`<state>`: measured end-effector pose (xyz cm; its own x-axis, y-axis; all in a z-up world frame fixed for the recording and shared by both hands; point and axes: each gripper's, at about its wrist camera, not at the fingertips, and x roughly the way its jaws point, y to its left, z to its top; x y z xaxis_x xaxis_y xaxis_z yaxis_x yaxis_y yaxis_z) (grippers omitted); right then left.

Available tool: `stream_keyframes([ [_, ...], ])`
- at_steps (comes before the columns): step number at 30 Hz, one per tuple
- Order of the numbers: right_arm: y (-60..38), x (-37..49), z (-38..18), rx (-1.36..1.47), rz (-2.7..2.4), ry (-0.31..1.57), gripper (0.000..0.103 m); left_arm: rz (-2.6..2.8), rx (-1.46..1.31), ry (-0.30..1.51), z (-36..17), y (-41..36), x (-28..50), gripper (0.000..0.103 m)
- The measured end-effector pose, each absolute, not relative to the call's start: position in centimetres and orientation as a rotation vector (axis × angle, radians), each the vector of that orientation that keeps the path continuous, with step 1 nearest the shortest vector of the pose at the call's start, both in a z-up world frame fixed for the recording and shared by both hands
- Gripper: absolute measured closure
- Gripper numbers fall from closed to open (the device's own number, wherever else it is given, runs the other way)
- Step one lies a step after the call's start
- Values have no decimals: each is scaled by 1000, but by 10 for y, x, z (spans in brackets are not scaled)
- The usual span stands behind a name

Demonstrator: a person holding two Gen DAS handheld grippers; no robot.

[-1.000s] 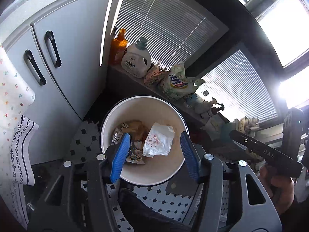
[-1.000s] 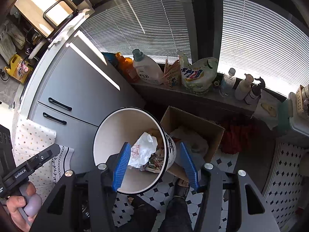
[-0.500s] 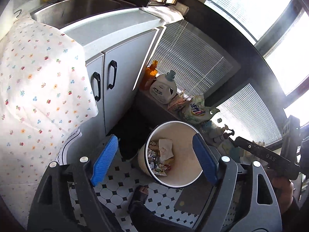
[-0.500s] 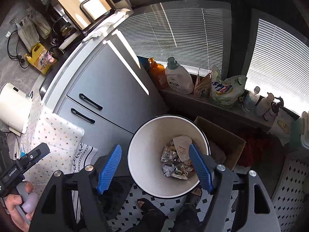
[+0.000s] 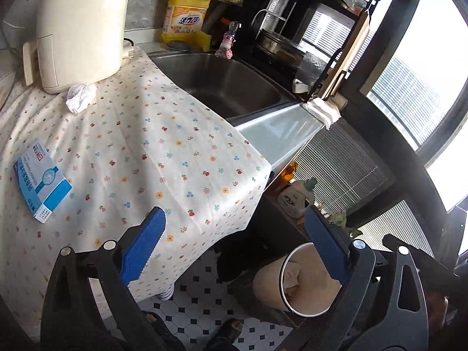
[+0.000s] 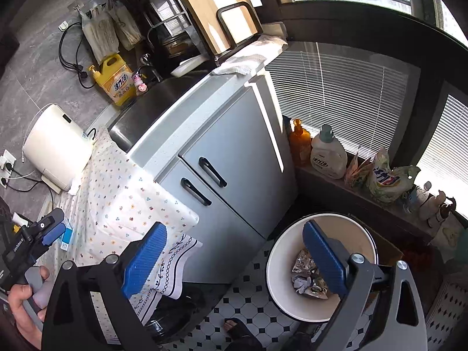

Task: Collect trash
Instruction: 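Move both tools back over the counter toward the medicine box and tissue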

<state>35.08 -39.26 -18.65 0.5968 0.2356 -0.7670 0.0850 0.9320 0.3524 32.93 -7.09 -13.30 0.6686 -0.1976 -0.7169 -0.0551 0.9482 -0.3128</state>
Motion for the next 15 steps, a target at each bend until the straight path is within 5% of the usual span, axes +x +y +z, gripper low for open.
stream_keyframes([
  [15,-300,372,-173,288,226,949,9,348,-415,774,-136,72,315,6],
])
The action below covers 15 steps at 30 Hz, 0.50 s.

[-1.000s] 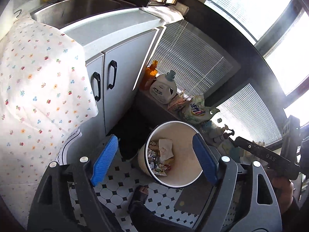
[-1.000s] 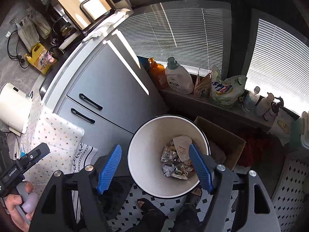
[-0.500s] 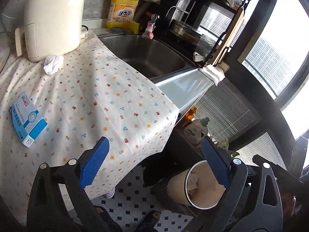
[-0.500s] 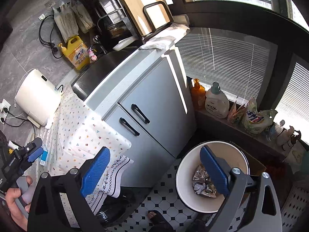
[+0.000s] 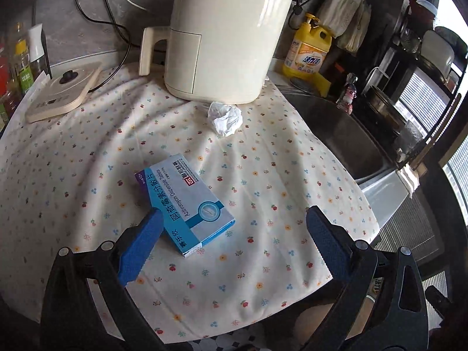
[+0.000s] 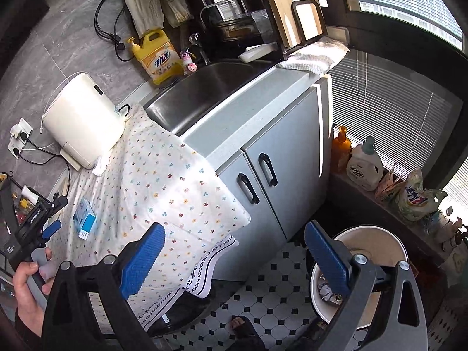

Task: Collect trash
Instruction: 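Move both tools back over the counter toward the medicine box and tissue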

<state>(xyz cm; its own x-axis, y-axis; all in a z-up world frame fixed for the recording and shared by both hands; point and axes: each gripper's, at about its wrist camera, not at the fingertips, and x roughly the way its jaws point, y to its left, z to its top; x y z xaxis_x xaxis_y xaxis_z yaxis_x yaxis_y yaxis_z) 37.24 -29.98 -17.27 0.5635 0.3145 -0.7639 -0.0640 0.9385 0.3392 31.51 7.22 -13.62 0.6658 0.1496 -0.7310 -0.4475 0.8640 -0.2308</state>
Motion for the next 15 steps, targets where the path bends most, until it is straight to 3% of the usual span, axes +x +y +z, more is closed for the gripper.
stream_keyframes([
  [15,-227,394,-163,204,301,959,8,468,-365,892,-178,93,340,6],
])
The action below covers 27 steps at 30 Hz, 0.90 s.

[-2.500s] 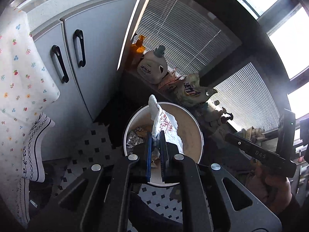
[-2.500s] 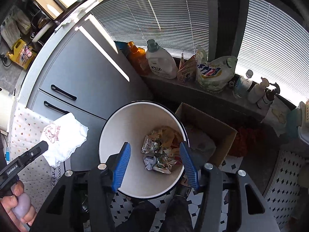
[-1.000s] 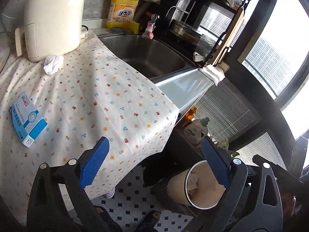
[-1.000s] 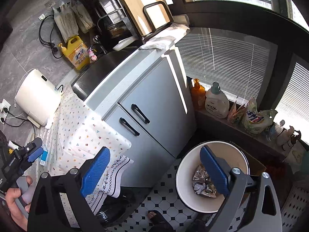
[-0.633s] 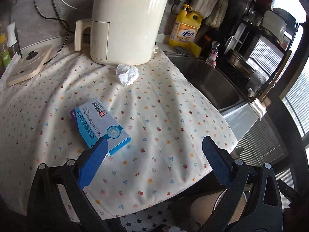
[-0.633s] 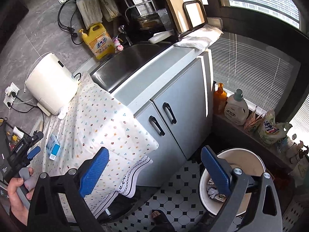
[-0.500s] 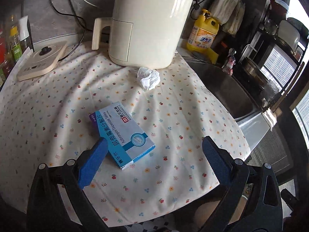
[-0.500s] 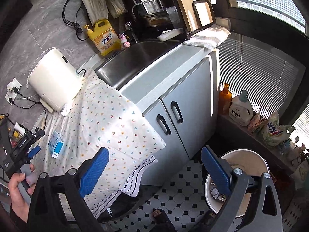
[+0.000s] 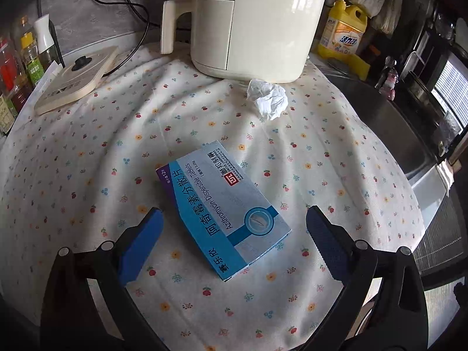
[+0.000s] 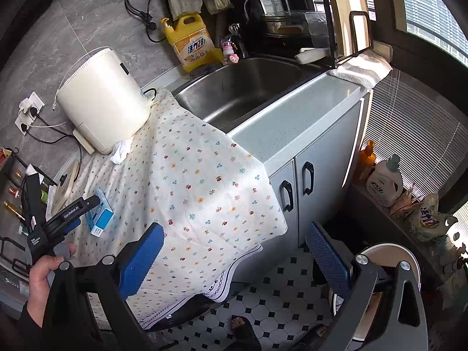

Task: Collect trash
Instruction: 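Grasp the blue-white medicine box with the left tool while the right tool grasps the tissue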

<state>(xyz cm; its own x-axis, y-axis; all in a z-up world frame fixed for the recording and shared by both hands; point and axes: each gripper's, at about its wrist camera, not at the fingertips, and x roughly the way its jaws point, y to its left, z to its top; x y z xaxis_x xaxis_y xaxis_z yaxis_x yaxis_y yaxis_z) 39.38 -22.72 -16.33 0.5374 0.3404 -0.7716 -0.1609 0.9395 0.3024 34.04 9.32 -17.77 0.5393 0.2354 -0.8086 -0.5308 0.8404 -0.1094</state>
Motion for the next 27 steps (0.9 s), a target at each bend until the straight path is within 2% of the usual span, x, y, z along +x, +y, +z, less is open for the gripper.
stream_keyframes([
  [12,-204,398,-170,161,334,990,8,563,-345,932,-196,105,330,6],
  [13,-200,399,-171,155,343,993,8,553,-360,919,-196,108,325,8],
  [15,-190,401,-172,143,366,999,8,522,-388,912,-198,115,318,36],
  [27,-90,423,-170,65,542,991,8,536,-459,776,-160,175,261,37],
])
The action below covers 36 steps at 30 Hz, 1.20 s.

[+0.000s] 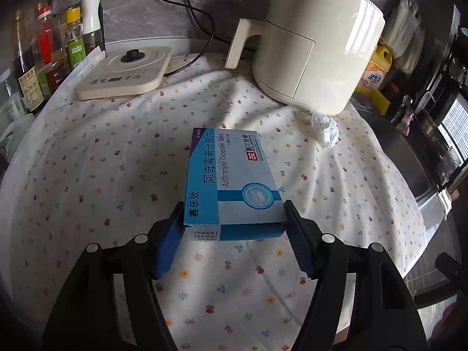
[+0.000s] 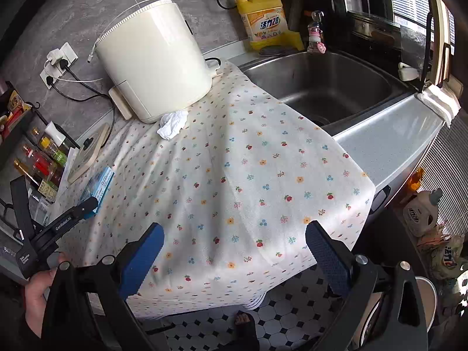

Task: Collect trash
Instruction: 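Grasp the blue-white medicine box with the left tool while the right tool grasps the tissue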

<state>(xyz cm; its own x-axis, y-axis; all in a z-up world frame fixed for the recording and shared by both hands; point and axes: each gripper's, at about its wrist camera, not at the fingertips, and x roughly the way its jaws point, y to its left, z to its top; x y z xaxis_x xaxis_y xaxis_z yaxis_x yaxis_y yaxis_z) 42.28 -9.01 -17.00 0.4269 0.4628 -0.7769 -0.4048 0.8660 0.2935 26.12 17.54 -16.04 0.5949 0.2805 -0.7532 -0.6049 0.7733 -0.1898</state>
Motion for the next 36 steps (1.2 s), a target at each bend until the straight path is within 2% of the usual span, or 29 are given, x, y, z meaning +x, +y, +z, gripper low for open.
stream_keyframes([
  [10,12,463,-171,50,642,954,12,596,-497,716,-145,248,208,37],
  [20,94,509,-198,38,637,975,17,674,-511,714,-148,314,170,37],
  [33,154,558,-218,-62,585,976,22,676,-524,704,-152,344,167,37],
  [34,154,561,-221,-67,576,978,24,676,-527,703,-152,344,166,37],
  [35,154,564,-223,-75,570,978,30,676,-531,702,-153,344,165,37],
  [36,155,566,-225,-92,564,978,43,677,-535,701,-153,344,165,37],
])
